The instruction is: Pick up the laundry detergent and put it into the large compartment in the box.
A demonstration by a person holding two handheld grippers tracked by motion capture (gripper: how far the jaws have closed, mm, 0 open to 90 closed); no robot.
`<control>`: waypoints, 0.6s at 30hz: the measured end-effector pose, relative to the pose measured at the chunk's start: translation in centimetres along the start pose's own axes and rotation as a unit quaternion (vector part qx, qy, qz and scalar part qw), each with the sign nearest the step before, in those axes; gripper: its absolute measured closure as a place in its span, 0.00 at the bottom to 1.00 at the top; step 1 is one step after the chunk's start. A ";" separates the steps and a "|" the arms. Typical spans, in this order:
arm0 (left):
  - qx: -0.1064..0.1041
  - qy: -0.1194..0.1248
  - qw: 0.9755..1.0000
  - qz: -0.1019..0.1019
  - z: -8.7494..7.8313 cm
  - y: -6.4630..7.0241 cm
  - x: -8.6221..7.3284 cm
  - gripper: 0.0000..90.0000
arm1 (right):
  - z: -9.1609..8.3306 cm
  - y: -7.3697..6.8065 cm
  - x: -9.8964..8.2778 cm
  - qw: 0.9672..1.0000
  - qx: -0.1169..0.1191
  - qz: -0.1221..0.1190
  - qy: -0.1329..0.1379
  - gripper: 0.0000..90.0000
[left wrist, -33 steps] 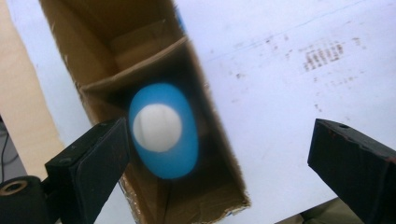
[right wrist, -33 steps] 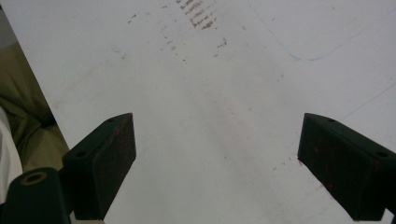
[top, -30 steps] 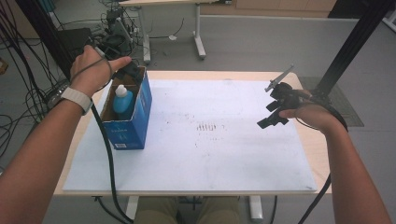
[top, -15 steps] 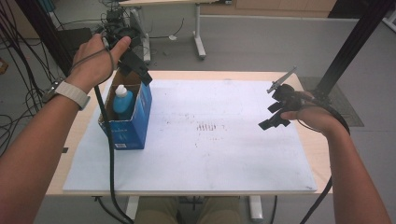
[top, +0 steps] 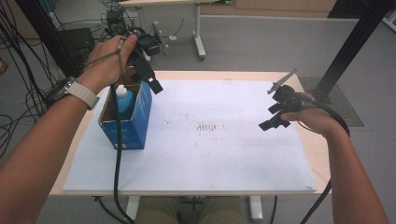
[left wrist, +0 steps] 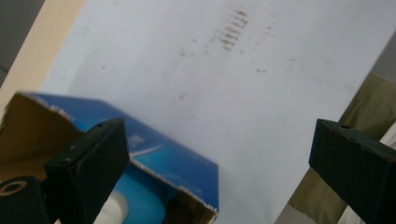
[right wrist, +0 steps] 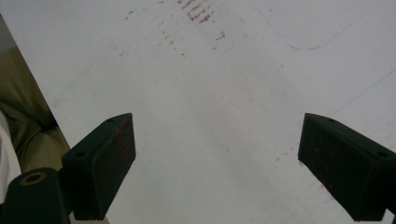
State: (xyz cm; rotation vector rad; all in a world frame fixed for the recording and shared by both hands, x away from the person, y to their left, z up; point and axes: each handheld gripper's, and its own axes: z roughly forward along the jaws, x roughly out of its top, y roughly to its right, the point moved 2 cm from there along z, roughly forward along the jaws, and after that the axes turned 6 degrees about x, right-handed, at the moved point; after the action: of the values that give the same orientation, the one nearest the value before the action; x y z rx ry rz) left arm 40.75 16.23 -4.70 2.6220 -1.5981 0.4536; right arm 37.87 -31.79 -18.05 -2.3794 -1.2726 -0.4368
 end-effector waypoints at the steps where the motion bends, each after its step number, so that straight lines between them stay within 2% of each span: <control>1: -0.004 0.003 1.000 0.013 0.1 0.1 0.2 0.06 | 0.0 0.0 0.0 1.000 0.000 0.000 -0.001 0.13; 6: -0.021 0.001 0.998 0.067 0.8 1.0 1.6 0.06 | -0.1 -0.2 -0.1 1.000 -0.001 0.000 0.003 0.13; 9: -0.030 -0.003 0.995 0.100 1.3 1.7 2.5 0.07 | 0.0 -0.2 -0.1 1.000 0.000 -0.001 0.005 0.12; 11: -0.040 -0.007 0.992 0.116 1.7 2.0 3.2 0.07 | 0.1 -0.3 -0.1 1.000 0.000 0.000 0.005 0.12; 18: -0.053 -0.008 0.987 0.154 2.4 3.0 4.6 0.07 | 0.0 -0.4 0.0 1.000 -0.001 -0.001 0.006 0.12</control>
State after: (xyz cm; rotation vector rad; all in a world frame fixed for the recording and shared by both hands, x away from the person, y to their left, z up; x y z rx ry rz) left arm 40.59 10.44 -6.11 2.3157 -1.9838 0.3467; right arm 37.49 -31.56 -17.97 -2.3739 -1.2686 -0.4523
